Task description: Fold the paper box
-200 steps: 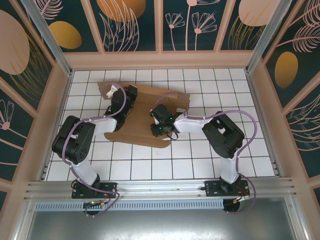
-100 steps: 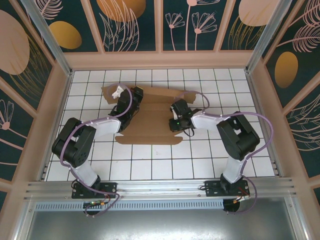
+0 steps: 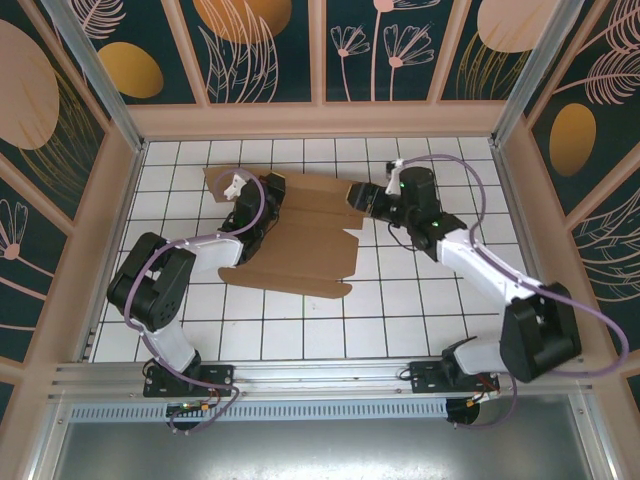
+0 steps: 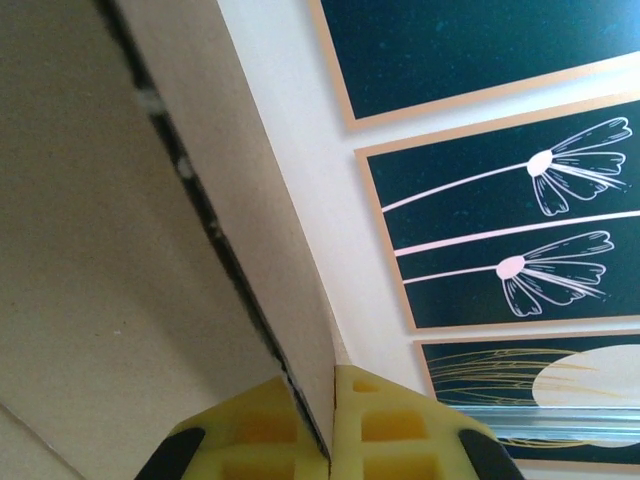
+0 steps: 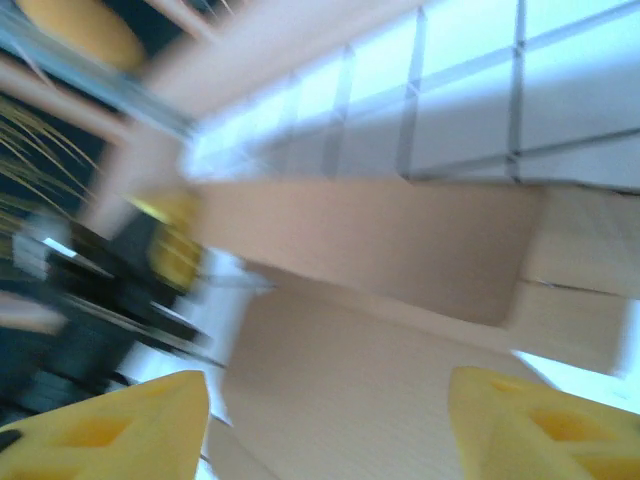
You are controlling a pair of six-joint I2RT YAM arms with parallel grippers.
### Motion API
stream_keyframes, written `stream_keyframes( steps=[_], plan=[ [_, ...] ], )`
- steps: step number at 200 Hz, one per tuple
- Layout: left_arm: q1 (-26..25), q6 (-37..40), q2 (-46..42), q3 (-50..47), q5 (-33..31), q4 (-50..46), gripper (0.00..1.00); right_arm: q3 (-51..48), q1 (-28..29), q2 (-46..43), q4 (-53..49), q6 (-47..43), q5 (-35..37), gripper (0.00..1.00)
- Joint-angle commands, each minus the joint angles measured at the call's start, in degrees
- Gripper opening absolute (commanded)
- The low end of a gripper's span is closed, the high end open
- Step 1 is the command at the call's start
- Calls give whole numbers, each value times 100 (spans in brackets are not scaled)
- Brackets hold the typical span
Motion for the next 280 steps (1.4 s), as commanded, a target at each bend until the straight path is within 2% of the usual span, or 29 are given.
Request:
stream_keyframes(
  steps=[1,31,48,68,99,152,174,203,229,253,266,280],
  plan=[
    [45,-79,280,-256,11,-605,0,-633,74,-92,1625,2029,-60,69],
    [45,-107,302,-256,62,-515,0,-1391,330,-13,2951,3864,463,71],
    [45,-137,323,-225,86,-508,0,-1566,551,107,3349,4423,836,72],
    [45,-149,340,-190,130,-473,0,-1558,823,327,3608,4643,1239,73],
    [45,-159,364,-194,187,-446,0,-1388,839,1094,4549,4953,1230,72],
    [46,-47,307,-195,297,-420,0,-805,656,1913,4649,4898,1306,61],
    [45,-88,326,-194,338,-405,0,-582,658,2250,4845,4904,1317,51],
    [45,-84,296,-186,335,-394,0,-502,632,2583,5222,5026,1303,27],
    [45,-100,233,-201,371,-349,0,-541,618,2631,5270,5008,1274,12],
    [78,32,15,-377,368,-138,25,-630,614,2604,5265,4957,1256,6],
    [135,86,-168,-538,350,-52,42,-682,615,2594,5273,4969,1195,4],
    [261,133,-534,-616,447,-173,55,-768,433,2565,5314,4992,1139,3]
  ],
)
